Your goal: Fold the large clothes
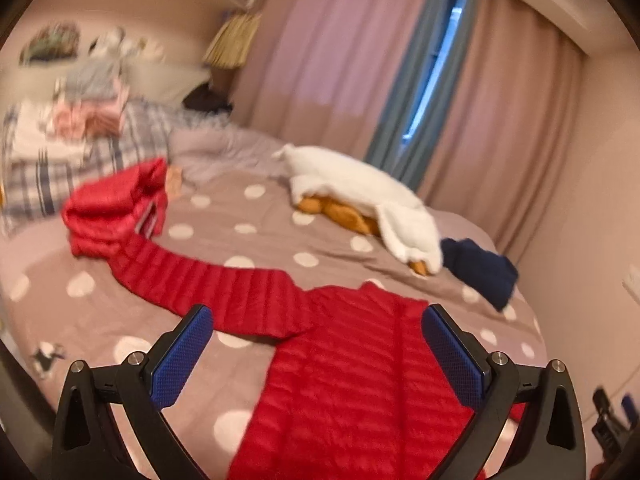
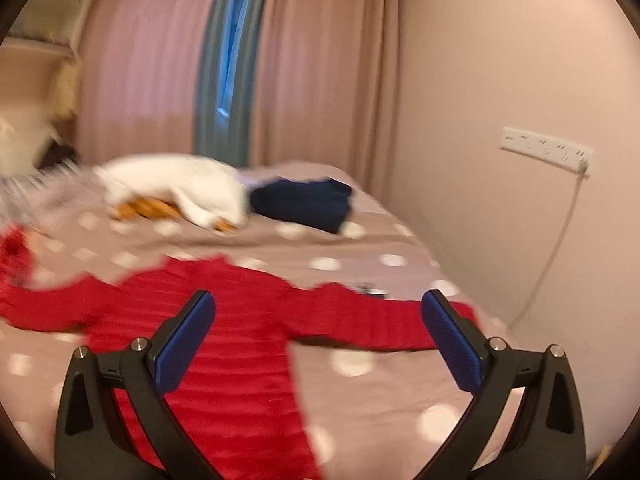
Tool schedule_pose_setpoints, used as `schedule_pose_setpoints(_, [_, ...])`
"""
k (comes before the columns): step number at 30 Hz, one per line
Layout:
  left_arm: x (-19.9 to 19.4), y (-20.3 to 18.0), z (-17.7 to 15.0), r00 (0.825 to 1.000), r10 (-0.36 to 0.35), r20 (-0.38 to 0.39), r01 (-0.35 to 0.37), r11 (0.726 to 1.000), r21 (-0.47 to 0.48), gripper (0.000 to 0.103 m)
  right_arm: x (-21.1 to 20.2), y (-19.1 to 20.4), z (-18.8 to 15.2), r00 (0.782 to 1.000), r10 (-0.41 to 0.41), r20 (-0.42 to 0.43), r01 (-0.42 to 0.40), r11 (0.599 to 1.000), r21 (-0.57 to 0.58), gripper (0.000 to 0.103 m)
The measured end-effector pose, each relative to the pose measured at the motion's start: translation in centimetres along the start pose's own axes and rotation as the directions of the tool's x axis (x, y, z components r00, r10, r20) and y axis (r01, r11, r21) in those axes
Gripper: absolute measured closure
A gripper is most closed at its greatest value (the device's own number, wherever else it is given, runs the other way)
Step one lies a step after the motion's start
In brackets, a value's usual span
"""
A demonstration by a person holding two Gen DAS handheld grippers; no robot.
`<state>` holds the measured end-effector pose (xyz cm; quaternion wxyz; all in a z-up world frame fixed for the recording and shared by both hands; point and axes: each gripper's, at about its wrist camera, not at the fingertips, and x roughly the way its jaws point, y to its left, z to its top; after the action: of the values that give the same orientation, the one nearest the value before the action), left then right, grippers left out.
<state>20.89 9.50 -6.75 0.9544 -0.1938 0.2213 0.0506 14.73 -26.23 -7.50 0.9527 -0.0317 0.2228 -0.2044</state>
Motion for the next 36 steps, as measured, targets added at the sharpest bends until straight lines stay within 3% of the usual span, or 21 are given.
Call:
schedule_pose_setpoints(3, [3.4,3.3,0.4,0.999,0.041,-0.018,-0.042,0.998,-0.054,0.0,5.3,-2.1,-0.1,0.997,-0.045,-0.065,0.05,0.996,0.076,0.0])
schedule_pose_setpoints(4, [6.5,5.8,0.5,0.997,0.071,-0.039,-0.074,0.994,-0.081,0.0,7.2,-3.1,-0.4,0.993,-0.053,-0.105,0.065,0.992,0.107,0.001])
schedule_pose_setpoints(5, [6.6,6.4,0.6,0.996,0.078,-0.043,-0.081,0.993,-0.085,0.0,8.6,-3.9,-0.8,0.989,-0.063,-0.137,0.08,0.989,0.128,0.001])
schedule_pose_setpoints(6, [8.4,8.0,0.4,0.991,0.112,-0.075,-0.119,0.988,-0.1,0.0,9.9,-4.8,-1.2,0.983,-0.082,-0.164,0.106,0.984,0.146,0.001])
schedule_pose_setpoints(7, [11.6,10.9,-0.2,0.973,0.17,-0.154,-0.191,0.972,-0.134,0.0,10.7,-5.4,-1.5,0.978,-0.103,-0.179,0.132,0.979,0.157,0.001])
schedule_pose_setpoints(8, [12.0,11.4,-0.5,0.972,0.171,-0.163,-0.195,0.97,-0.143,0.0,11.5,-6.1,-2.0,0.971,-0.136,-0.198,0.17,0.971,0.166,0.001])
schedule_pose_setpoints(9, [14.3,14.3,-1.6,0.97,0.144,-0.197,-0.185,0.96,-0.212,0.004,12.0,-6.6,-2.4,0.963,-0.162,-0.216,0.2,0.965,0.168,0.001])
schedule_pose_setpoints(12, [16.7,17.6,-3.3,0.957,0.113,-0.265,-0.197,0.929,-0.314,0.025,14.0,-8.3,-3.7,0.934,-0.217,-0.283,0.271,0.947,0.17,0.001])
schedule_pose_setpoints(13, [18.0,20.1,-4.4,0.956,0.064,-0.287,-0.179,0.9,-0.397,0.032,14.5,-9.0,-4.2,0.921,-0.239,-0.306,0.3,0.938,0.171,0.001])
schedule_pose_setpoints(14, [18.2,20.4,-4.6,0.954,0.059,-0.294,-0.182,0.892,-0.414,0.034,14.9,-9.5,-4.5,0.913,-0.257,-0.317,0.323,0.93,0.174,0.001])
schedule_pose_setpoints(16, [19.6,22.9,-5.9,0.946,0.046,-0.321,-0.21,0.842,-0.498,0.035,15.8,-10.3,-5.0,0.894,-0.288,-0.344,0.364,0.914,0.182,0.001])
schedule_pose_setpoints(18, [20.9,23.7,-6.2,0.939,0.016,-0.344,-0.203,0.833,-0.514,0.035,16.4,-10.6,-5.3,0.884,-0.29,-0.368,0.376,0.907,0.188,0.001])
schedule_pose_setpoints(20, [20.9,23.8,-6.1,0.949,0.014,-0.315,-0.191,0.821,-0.538,0.035,17.0,-10.8,-5.4,0.883,-0.29,-0.37,0.379,0.905,0.194,0.001])
schedule_pose_setpoints(21, [20.7,23.9,-5.9,0.966,-0.004,-0.257,-0.15,0.804,-0.576,0.034,17.2,-10.6,-5.5,0.882,-0.293,-0.37,0.381,0.904,0.194,0.001])
schedule_pose_setpoints(25, [23.5,24.3,-4.4,0.963,-0.112,-0.247,-0.066,0.787,-0.614,0.037,18.3,-10.7,-5.5,0.891,-0.277,-0.359,0.365,0.908,0.207,0.001])
schedule_pose_setpoints(26, [24.0,24.3,-4.3,0.963,-0.11,-0.244,-0.067,0.785,-0.617,0.043,18.7,-11.0,-5.6,0.893,-0.271,-0.358,0.364,0.904,0.223,0.001])
schedule_pose_setpoints(28, [24.8,24.5,-3.9,0.963,-0.079,-0.259,-0.111,0.759,-0.642,0.066,19.6,-11.8,-5.8,0.896,-0.251,-0.367,0.361,0.892,0.271,0.003])
schedule_pose_setpoints(30, [25.0,24.7,-4.2,0.968,-0.07,-0.239,-0.115,0.727,-0.677,0.077,20.1,-12.8,-6.0,0.901,-0.215,-0.376,0.345,0.88,0.326,0.006])
schedule_pose_setpoints(33, [24.1,24.9,-4.9,0.976,-0.052,-0.21,-0.11,0.715,-0.691,0.087,20.4,-15.0,-6.7,0.903,-0.175,-0.392,0.341,0.846,0.41,0.008])
schedule_pose_setpoints(36, [22.9,24.7,-5.0,0.979,-0.004,-0.205,-0.133,0.75,-0.648,0.092,20.2,-17.4,-7.5,0.898,-0.164,-0.408,0.363,0.801,0.476,0.008])
